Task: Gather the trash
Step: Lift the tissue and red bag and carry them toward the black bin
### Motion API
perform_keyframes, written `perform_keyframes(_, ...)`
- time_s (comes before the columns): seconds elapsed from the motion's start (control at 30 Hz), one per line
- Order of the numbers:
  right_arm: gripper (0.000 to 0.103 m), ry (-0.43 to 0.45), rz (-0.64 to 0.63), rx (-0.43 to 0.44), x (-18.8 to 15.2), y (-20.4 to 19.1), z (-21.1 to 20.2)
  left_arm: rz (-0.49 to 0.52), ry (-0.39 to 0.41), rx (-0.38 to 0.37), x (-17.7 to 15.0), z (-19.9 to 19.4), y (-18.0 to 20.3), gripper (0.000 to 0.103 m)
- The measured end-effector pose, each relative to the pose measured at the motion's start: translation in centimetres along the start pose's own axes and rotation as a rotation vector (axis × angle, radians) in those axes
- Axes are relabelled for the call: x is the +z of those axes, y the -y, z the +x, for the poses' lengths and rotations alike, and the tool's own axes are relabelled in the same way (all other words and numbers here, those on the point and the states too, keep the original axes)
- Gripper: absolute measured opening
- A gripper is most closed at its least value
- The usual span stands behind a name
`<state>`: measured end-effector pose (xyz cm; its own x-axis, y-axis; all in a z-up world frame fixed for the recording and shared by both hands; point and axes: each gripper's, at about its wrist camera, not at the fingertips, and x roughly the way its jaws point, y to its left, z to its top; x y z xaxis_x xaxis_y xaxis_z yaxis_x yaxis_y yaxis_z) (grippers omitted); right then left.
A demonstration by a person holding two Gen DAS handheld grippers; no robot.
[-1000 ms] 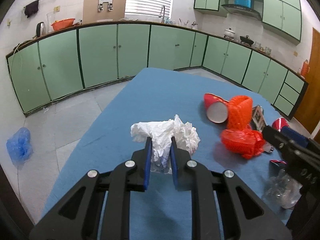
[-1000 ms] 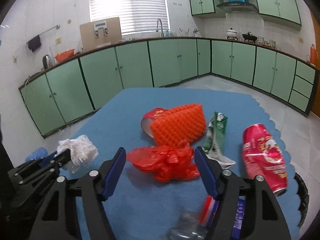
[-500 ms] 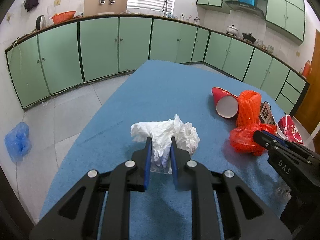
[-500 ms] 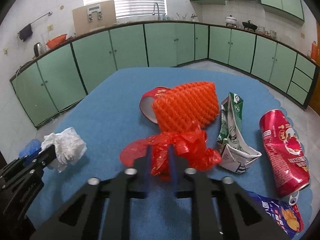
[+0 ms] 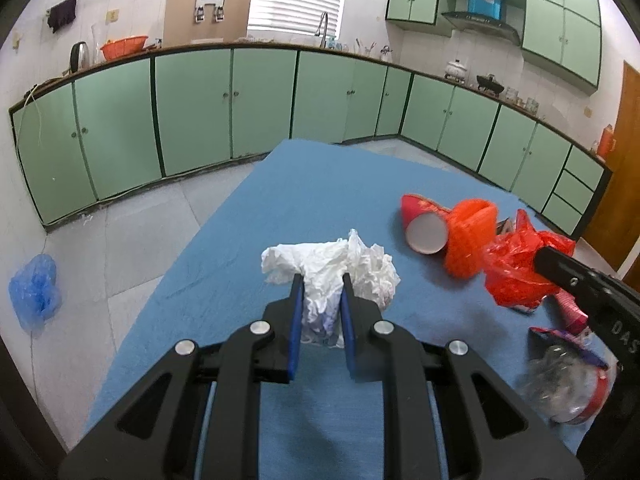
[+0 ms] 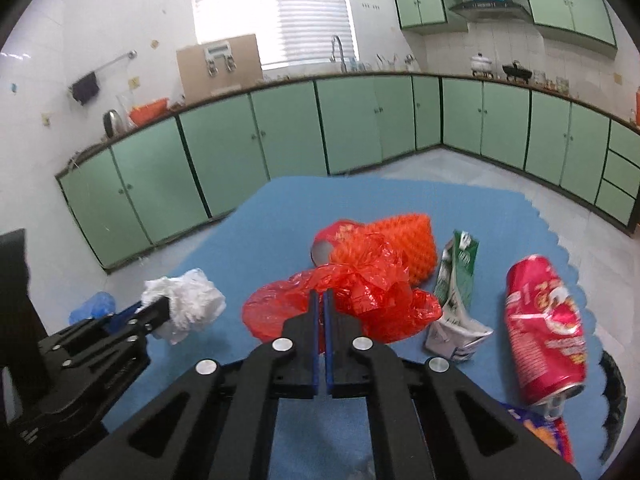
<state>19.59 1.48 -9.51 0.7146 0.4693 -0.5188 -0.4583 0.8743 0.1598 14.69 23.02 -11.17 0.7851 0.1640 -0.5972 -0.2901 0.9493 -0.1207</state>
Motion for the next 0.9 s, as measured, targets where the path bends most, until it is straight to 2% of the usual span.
perform_keyframes(0.23,0.002,0.072,0.007,-0.027,1.7,3.2,-4.1,0.022,0.058,-0.063,1.6,-2.3,3.3,0.016)
perform_keyframes(0.4,0.002,0.107,0.029,-0.093,2.2,6.6,-6.8,0.058,0.082,-0.122,2.1,-3.1,7.1,0.016)
perform_keyframes(0.9,0.002,0.124,0.125,-0.339,0.6,19.5,-13.8,0.187,0.066,-0.375,1.0,-2.9,23.5,0.016)
